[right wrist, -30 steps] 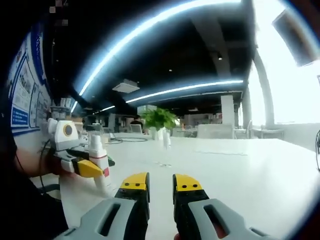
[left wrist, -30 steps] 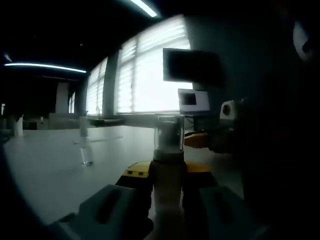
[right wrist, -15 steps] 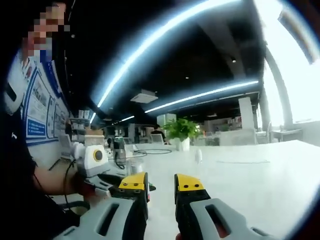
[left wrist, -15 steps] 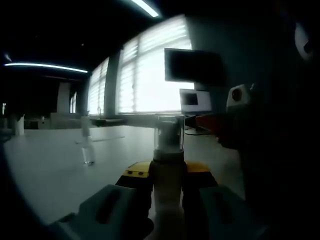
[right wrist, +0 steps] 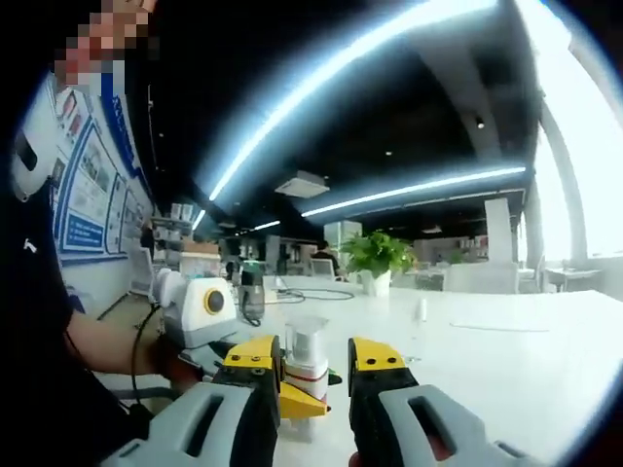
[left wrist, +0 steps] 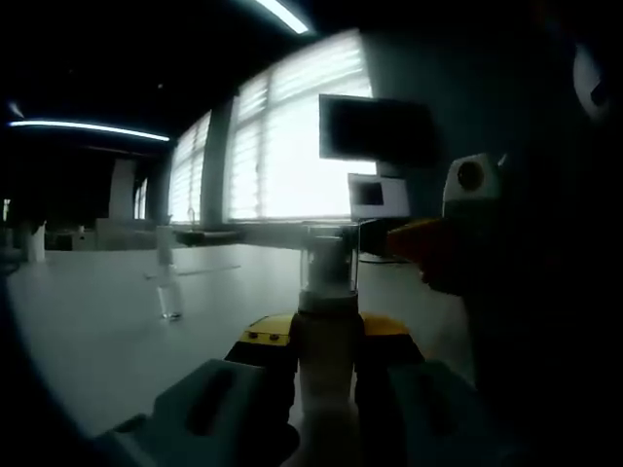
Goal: Clamp pump bottle remove cover press pump head put on cover
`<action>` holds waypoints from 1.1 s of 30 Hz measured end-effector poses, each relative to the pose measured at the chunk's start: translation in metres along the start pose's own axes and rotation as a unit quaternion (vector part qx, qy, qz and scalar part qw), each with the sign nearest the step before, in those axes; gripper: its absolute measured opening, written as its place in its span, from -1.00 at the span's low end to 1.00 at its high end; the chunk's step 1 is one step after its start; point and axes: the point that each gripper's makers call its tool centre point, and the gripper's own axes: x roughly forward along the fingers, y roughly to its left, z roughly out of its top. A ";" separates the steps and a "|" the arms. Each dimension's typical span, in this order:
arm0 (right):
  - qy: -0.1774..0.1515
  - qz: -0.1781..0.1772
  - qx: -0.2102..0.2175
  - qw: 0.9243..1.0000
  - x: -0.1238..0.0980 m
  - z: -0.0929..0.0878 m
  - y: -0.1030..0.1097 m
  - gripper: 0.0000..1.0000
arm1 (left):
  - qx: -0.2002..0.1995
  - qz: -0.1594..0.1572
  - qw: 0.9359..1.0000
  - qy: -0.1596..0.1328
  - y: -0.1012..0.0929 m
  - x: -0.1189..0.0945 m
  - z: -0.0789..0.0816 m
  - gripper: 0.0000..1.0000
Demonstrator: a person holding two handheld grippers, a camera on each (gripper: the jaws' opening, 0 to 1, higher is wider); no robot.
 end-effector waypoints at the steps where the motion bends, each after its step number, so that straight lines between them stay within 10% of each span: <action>1: 0.001 0.001 -0.001 1.000 0.001 0.000 0.000 -0.55 | 0.000 0.000 1.000 0.000 0.000 0.000 0.000 -0.73; 33: 0.009 0.011 -0.022 1.000 0.014 -0.006 0.003 -0.71 | -0.002 -0.003 1.000 -0.001 0.000 0.000 0.000 -0.73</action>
